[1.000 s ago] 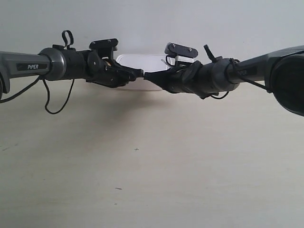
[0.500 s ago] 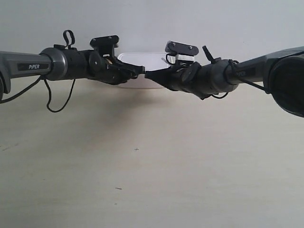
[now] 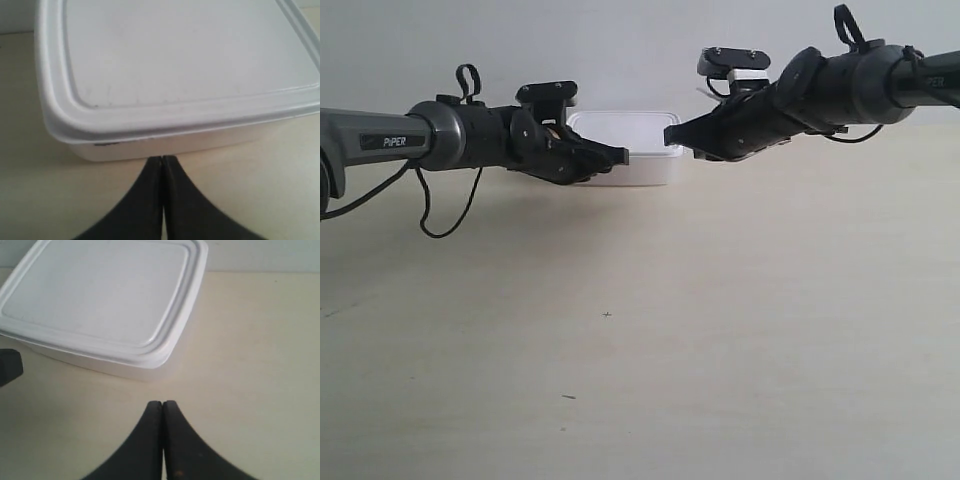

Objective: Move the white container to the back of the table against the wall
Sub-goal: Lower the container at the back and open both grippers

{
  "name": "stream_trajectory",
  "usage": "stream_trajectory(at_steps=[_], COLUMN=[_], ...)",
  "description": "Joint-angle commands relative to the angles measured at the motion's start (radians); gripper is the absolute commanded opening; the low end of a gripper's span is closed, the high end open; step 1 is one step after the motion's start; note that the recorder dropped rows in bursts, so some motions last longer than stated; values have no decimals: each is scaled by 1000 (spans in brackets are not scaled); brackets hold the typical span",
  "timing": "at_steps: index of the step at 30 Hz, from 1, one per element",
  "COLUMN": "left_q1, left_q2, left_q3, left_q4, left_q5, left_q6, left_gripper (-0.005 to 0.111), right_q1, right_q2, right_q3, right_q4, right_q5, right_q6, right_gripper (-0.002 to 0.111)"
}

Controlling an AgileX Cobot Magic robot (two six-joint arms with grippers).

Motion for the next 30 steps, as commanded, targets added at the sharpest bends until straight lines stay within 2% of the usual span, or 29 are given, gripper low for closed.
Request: stream_trajectory(at_steps=[1,6,12,18,20,26,30], left_q1=[-5,-32,-34,-34,-23,40,88], left_q2=[-2,-2,4,6,-9,-78,-143], left_q3=[-6,-6,-6,-6,-6,-4,48], left_q4=[-37,-55,-88,-74,-74,-76,-76], left_q5=[-16,-56,-77,-25,16,65,72], left_q6=[5,8,8,69,130,135,135], left_gripper=[0,0,0,0,0,0,0], right_q1=[-1,-1,-1,-1,0,36,82], right_q2=[-11,-11,-11,-11,-11,-11,12], right_q3=[-5,-5,-5,-5,-5,-5,-6], right_q4=[-13,-13,-13,10,17,31,31], right_q5=[33,35,38,42,44,39,-3], right_q6=[-12,-10,-10,-10,-10,-31,-64], right_gripper=[0,0,0,0,0,0,0])
